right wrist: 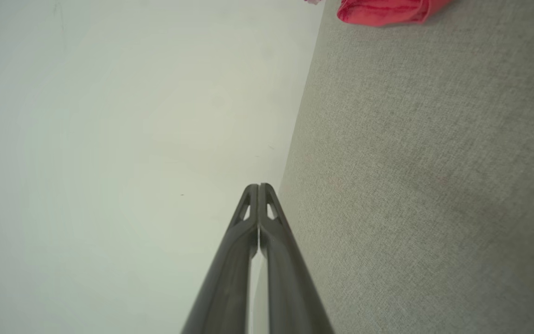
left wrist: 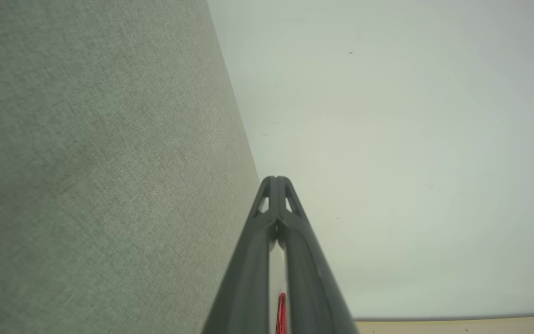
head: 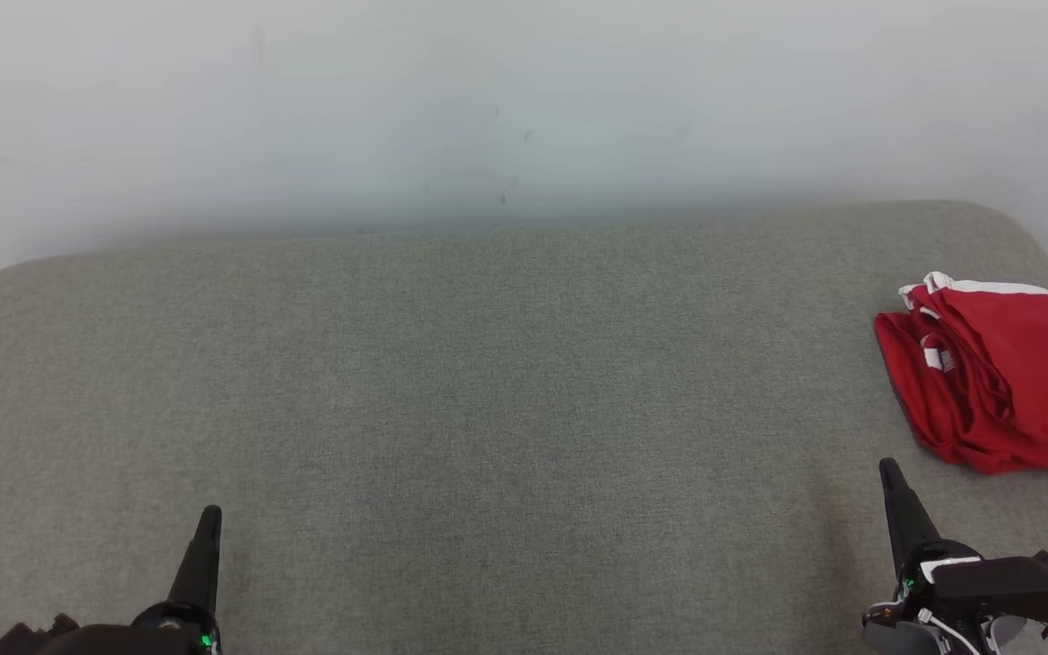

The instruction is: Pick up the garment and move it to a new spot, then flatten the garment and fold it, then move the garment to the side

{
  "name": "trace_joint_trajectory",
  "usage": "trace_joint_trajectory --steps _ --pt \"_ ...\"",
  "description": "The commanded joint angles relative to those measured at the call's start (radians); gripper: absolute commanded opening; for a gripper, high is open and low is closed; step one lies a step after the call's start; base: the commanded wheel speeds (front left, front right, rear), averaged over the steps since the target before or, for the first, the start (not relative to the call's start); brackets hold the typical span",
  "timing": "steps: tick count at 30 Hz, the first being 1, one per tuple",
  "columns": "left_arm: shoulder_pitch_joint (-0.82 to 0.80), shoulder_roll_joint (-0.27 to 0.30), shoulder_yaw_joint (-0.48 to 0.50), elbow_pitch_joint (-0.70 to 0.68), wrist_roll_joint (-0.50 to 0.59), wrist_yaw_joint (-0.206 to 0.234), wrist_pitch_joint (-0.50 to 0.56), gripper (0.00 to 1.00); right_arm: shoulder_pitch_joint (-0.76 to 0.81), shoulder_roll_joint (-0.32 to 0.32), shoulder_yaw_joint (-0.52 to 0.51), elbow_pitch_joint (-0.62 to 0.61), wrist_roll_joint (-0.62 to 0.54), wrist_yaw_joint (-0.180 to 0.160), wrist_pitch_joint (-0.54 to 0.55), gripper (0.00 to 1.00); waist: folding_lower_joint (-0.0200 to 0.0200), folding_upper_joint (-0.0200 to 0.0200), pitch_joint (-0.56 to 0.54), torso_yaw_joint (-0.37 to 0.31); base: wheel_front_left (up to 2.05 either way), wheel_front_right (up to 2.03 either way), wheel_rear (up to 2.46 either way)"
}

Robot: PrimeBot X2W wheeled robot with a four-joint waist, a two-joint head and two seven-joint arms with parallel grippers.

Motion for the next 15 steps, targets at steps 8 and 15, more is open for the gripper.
trace_joint_trajectory --steps 8,15 --pt "-0.022 0.006 0.005 -0.001 -0.076 -0.009 0.019 0.0 0.01 0.007 -0.018 -0.021 0.067 -0.002 0.018 0.0 0.0 0.0 -0.001 0.005 0.0 0.0 0.0" --pt "-0.028 0.006 0.006 0.0 -0.124 -0.014 0.031 0.0 0.015 0.01 -0.029 -0.031 0.113 -0.002 0.03 0.0 0.0 0.0 -0.001 0.009 0.0 0.0 0.0"
